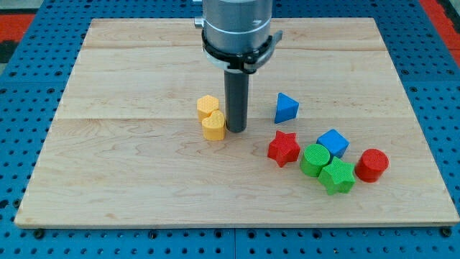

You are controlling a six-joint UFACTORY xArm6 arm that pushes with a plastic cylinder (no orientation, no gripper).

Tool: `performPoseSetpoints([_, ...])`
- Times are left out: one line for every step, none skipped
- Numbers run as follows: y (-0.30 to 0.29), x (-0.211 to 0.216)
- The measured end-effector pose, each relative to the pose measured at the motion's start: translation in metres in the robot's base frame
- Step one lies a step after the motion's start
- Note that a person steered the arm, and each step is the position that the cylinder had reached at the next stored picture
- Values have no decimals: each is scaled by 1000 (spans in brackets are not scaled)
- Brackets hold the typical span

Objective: Separate yellow heart from the yellow hexagon

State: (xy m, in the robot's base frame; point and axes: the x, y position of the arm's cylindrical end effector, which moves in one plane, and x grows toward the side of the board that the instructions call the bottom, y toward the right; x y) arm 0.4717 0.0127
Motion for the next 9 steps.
performPoseSetpoints([-18,32])
performPoseSetpoints([-80,6])
performPoseSetpoints([-106,-26])
performPoseSetpoints([-120,-9])
performPoseSetpoints([-91,35])
performPoseSetpoints([-41,36])
performPoseSetpoints([-47,-4])
performPoseSetpoints([-56,-53])
performPoseSetpoints([-56,-79])
